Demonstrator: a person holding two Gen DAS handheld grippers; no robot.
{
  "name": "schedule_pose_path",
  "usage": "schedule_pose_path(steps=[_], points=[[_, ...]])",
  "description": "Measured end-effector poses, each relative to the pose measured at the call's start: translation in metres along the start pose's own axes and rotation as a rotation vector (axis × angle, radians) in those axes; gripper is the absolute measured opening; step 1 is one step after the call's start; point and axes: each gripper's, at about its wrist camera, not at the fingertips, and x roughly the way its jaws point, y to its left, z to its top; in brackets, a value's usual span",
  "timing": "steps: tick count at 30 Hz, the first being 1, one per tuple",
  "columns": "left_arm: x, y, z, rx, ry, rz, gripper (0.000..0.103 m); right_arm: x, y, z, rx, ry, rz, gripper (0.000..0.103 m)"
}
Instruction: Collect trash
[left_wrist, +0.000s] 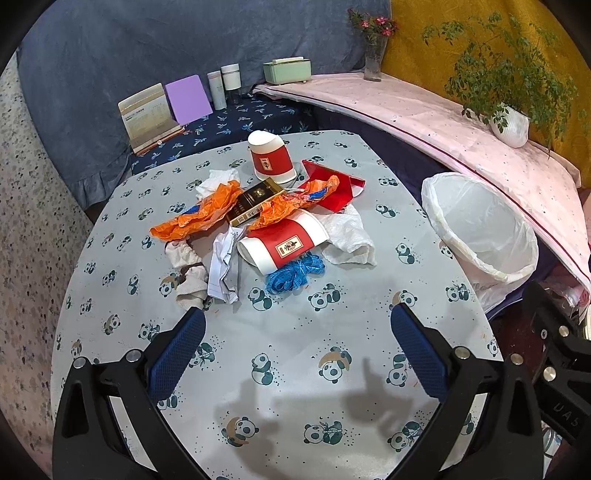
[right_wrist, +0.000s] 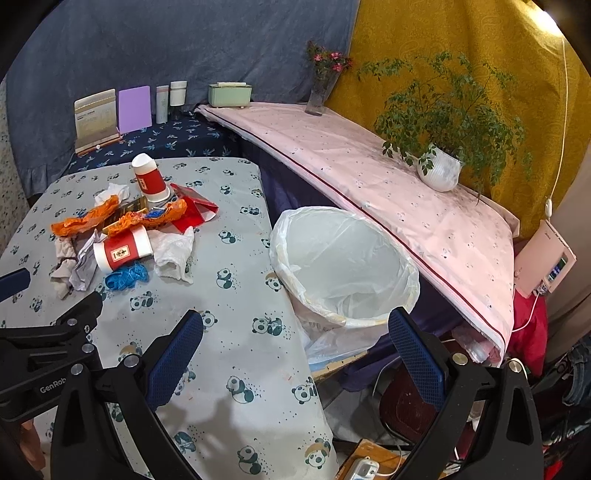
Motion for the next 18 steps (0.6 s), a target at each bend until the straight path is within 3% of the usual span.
schedule_pose_path(steps=[8,15,18], points=[[0.013,0.029,0.001,-0.046,0.016,0.028,0.096,0.005,0.017,0.004,0.002,-0.012,0.006,0.096],[0.033,0.069,0.001,-0.068,0.035,0.086,0.096,0.015,0.044,0.011,-0.002,-0.021,0.04,0.096],[0.045,0.094,0.002,-0.112,0.06,0.078,0.096,0.022,0.059,0.013,-0.011,-0.018,0.063,0.096]])
